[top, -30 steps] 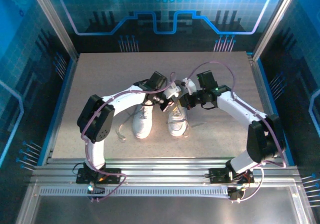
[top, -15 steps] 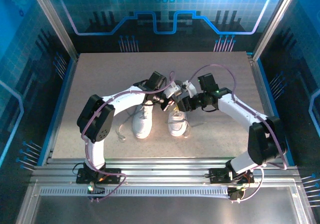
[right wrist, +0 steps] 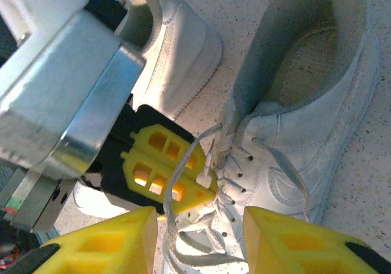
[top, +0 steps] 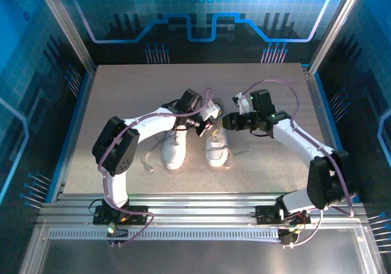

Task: Tie the shoes

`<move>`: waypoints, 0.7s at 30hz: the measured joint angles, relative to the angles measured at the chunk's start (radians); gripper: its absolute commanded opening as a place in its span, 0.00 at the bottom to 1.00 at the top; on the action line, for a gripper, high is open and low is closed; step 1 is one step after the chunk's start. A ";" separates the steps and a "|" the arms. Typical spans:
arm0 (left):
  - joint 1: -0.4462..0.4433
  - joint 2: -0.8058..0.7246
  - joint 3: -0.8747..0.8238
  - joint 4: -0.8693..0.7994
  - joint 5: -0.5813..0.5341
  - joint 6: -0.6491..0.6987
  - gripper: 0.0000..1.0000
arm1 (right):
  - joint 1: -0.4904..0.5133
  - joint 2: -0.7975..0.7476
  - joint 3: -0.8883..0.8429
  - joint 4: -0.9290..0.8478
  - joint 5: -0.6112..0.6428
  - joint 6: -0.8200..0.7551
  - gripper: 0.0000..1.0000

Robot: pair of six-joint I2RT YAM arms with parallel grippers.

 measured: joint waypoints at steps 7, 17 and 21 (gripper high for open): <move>0.004 0.000 -0.001 0.002 0.002 0.000 0.00 | 0.006 0.064 0.000 0.087 -0.002 0.063 0.40; 0.005 -0.003 -0.009 0.016 0.008 0.000 0.00 | 0.007 0.149 0.002 0.144 -0.026 0.099 0.39; 0.006 -0.003 -0.011 0.023 0.011 0.000 0.00 | 0.011 0.168 0.002 0.156 -0.030 0.107 0.29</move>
